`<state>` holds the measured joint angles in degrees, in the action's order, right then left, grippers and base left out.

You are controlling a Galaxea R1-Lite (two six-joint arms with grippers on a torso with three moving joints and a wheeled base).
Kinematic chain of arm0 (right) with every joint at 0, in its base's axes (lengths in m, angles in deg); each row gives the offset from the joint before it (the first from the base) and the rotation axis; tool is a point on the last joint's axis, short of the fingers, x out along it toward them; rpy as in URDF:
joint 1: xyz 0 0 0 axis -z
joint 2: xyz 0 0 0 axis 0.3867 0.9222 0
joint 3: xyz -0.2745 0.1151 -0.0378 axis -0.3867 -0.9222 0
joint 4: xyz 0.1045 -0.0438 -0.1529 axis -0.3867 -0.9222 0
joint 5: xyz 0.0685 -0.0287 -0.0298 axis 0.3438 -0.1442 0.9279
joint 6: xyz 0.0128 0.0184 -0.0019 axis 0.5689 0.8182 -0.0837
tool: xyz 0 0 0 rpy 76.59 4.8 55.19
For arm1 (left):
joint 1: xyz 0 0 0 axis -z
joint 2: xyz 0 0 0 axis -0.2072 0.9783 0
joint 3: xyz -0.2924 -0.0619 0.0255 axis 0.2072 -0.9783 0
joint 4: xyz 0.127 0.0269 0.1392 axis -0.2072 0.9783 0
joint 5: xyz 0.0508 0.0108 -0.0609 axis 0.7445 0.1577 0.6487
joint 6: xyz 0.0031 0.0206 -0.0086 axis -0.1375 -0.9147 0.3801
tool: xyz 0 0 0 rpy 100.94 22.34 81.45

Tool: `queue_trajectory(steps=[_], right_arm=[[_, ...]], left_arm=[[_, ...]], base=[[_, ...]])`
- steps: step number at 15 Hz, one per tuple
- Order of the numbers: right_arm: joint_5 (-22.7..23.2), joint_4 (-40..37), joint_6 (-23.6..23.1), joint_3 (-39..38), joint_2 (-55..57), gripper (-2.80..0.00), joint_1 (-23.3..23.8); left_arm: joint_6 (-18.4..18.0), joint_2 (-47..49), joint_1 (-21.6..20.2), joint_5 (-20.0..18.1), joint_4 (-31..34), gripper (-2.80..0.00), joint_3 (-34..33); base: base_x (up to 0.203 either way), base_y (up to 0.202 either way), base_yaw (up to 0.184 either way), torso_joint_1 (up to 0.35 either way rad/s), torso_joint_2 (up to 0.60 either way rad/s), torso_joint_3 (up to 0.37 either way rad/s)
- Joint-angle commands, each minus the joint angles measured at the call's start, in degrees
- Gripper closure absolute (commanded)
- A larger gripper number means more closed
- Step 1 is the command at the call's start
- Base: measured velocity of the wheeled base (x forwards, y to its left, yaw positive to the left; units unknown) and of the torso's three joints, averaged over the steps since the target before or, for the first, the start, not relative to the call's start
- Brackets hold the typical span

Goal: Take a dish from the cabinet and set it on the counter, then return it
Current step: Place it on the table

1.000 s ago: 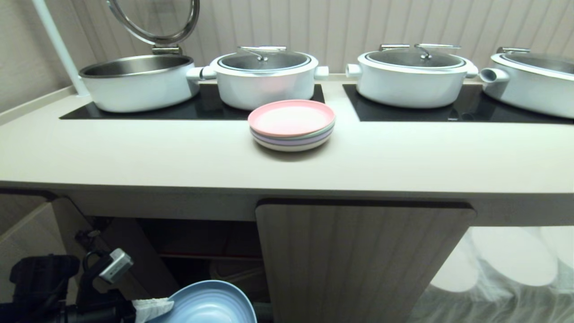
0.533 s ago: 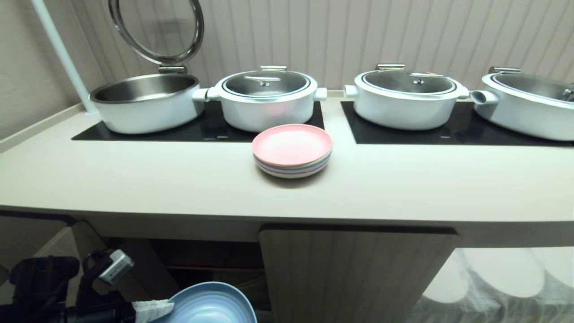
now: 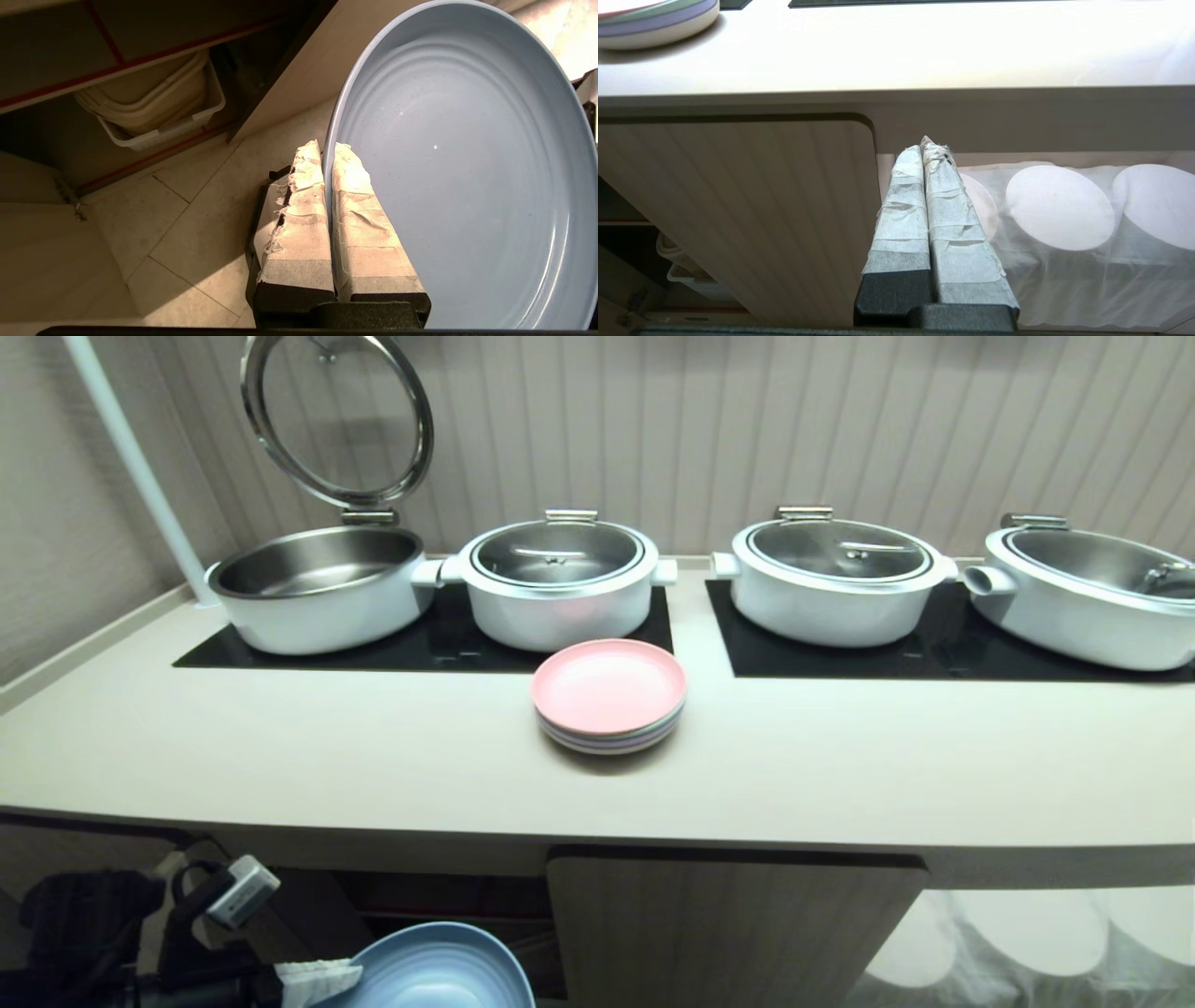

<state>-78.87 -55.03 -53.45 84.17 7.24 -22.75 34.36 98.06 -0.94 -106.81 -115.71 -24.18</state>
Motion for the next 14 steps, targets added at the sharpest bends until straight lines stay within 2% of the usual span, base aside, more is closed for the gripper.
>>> queue_trajectory(steps=[1,14], right_arm=[[0.0,0.0,0.0,0.0,0.0,0.00,0.0],[0.0,0.0,0.0,0.0,0.0,0.00,0.0]], left_arm=[[-0.1,0.0,0.0,-0.2,-0.3,0.00,0.0],[-0.2,0.0,0.0,-0.2,-0.3,0.00,0.0]], base=[[0.000,0.000,0.000,0.180,-0.38,-0.190],[0.000,0.000,0.000,0.163,-0.33,-0.171]])
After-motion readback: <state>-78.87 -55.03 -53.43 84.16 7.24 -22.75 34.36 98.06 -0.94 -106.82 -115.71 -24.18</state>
